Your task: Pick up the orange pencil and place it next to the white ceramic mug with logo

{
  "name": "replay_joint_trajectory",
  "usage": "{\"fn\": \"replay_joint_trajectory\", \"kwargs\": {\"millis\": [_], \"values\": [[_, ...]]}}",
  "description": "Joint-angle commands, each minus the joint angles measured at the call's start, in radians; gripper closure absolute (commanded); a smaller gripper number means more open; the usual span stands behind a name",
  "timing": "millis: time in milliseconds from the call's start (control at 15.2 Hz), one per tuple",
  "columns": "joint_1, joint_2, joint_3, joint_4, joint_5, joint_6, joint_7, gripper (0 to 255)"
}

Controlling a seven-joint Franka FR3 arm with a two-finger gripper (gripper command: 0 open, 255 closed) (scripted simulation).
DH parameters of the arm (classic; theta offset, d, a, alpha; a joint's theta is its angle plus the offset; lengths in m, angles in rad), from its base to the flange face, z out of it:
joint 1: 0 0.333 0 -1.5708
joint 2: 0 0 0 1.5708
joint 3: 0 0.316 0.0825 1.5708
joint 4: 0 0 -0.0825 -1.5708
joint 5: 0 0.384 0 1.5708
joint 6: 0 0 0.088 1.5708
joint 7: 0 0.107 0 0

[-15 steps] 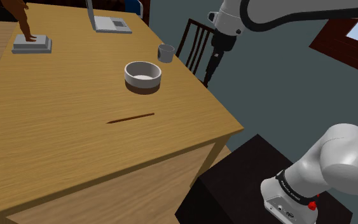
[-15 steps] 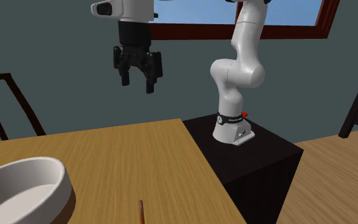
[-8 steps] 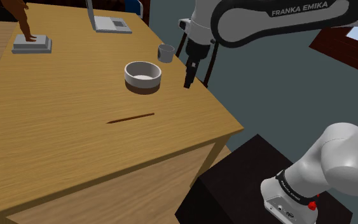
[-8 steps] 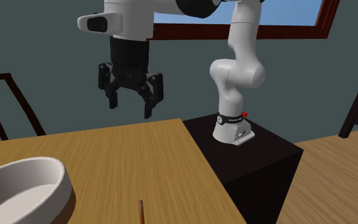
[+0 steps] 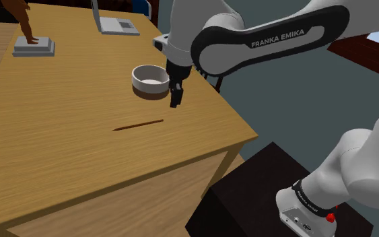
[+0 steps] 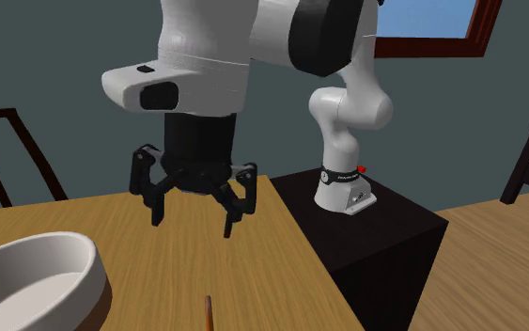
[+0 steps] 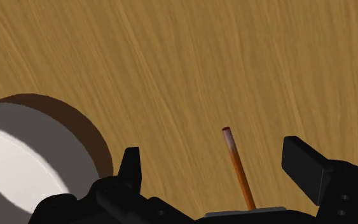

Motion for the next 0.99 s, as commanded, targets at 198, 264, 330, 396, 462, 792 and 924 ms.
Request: {"fn": "replay_joint_trajectory", "kwargs": {"millis": [198, 264, 330, 396, 462, 792, 924], "values": [[0.053, 0.114, 0.038, 0.059, -0.085, 0.062, -0.044, 0], [0.065, 0.136, 0.044, 0.07, -0.103, 0.072, -0.051, 0], [0.077, 0.157, 0.051, 0.08, -0.121, 0.083, -0.059, 0], [0.09, 0.178, 0.056, 0.091, -0.14, 0.093, -0.066, 0], [0.092, 0.182, 0.057, 0.093, -0.143, 0.095, -0.067, 0], [0.092, 0.223, 0.046, 0.083, -0.167, 0.144, -0.053, 0], [0.093, 0.246, 0.039, 0.08, -0.179, 0.169, -0.045, 0]]}}
